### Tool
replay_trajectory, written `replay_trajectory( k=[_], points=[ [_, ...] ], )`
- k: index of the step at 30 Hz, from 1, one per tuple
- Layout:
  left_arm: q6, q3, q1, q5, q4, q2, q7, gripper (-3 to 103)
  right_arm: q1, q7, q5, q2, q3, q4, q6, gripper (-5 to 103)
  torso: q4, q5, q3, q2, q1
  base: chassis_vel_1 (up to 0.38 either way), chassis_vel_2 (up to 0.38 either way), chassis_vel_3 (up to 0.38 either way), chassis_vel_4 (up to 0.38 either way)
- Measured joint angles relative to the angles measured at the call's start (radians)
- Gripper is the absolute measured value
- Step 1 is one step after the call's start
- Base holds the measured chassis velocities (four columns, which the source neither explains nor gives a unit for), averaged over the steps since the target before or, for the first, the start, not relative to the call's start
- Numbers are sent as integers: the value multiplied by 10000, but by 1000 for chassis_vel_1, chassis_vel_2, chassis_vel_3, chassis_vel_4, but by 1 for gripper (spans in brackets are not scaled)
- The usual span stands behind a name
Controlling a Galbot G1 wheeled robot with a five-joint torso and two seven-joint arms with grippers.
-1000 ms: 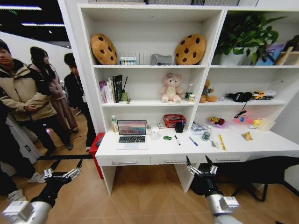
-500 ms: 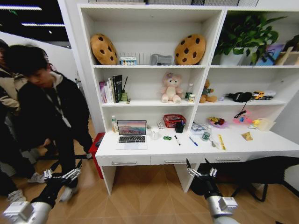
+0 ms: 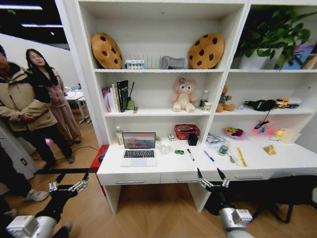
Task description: Organize the objects on the table.
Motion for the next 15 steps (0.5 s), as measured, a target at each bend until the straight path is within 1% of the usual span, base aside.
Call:
replay_trajectory(
  k=[2, 3, 4, 7, 8, 10, 11, 15],
  points=[
    [0, -4, 4, 0, 0, 8, 1, 97, -11, 2, 0, 5, -7, 12, 1, 100, -1, 0, 0, 0, 0, -210, 231, 209, -241],
    [1, -12, 10, 0, -1, 18, 1, 97, -22, 3, -2, 11, -22, 33, 2, 100, 4, 4, 1, -1, 1, -266, 250, 240, -249],
    [3, -13, 15, -1, -3, 31, 2, 97, -40, 3, -8, 14, -31, 56, 6, 100, -2, -2, 0, -1, 1, -266, 245, 269, -244],
    [6, -17, 26, -2, -21, 45, 2, 97, -54, 4, -32, 19, -41, 72, 30, 100, -4, -3, 0, -1, 1, -250, 247, 252, -244],
    [7, -17, 32, -2, -26, 46, 2, 97, -54, 2, -41, 19, -44, 74, 42, 100, 0, 1, 0, -1, 2, -221, 250, 236, -263],
    [9, -19, 42, -2, -32, 48, 2, 97, -59, 0, -52, 18, -47, 78, 58, 100, 1, 4, 1, -1, 2, -223, 243, 236, -258],
    [10, -24, 49, -2, -36, 51, 2, 97, -62, -12, -77, 10, -52, 85, 88, 100, 1, -1, 0, -1, 2, -225, 247, 261, -254],
    [11, -30, 63, -1, -46, 53, 3, 97, -55, -12, -159, 0, -65, 91, 133, 100, -1, 1, 0, -1, 2, -253, 245, 254, -254]
  ],
)
